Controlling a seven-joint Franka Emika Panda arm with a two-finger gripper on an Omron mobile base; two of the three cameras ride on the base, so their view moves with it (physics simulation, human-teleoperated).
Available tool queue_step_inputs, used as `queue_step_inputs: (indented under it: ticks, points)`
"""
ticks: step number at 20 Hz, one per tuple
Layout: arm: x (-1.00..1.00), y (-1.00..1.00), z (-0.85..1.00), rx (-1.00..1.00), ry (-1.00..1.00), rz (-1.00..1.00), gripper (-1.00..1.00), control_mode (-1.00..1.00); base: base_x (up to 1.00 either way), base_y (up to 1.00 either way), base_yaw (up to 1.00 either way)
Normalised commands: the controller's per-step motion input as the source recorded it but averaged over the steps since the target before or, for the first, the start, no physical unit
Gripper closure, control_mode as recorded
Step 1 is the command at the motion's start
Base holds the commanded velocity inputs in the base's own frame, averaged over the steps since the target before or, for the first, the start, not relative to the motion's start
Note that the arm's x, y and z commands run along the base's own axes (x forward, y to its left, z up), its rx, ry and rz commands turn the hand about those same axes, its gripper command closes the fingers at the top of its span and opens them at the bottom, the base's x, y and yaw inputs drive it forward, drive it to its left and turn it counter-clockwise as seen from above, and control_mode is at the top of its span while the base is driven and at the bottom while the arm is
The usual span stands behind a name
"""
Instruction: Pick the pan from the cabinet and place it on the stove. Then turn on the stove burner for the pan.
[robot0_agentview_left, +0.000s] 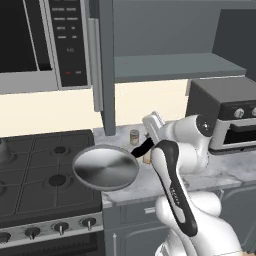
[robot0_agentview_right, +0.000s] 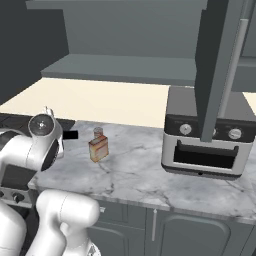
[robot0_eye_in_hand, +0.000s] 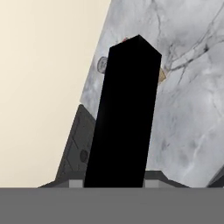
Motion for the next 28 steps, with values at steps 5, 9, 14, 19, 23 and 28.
queue_step_inputs:
  ticks: [5,9,14,19,23,28]
  points:
    - [0.16,0.44,-0.49,0.01,-0.05,0.0,1.0,-1.0,0.0,0.0,0.0]
    - [0.15,0.34,-0.44,0.04,-0.1,0.0,1.0,-1.0,0.0,0.0,0.0]
    - [0.17,0.28,-0.4,0.04,-0.12,0.0,1.0,-1.0,0.0,0.0,0.0]
    - [0.14,0.28,-0.36,0.0,-0.07,-0.01,1.0,-1.0,0.0,0.0,0.0]
    - [0.16,0.29,-0.26,0.0,0.0,-0.02,1.0,-1.0,0.0,0.0,0.0]
    - [0.22,0.37,-0.13,0.0,0.02,-0.02,1.0,-1.0,0.0,0.0,0.0]
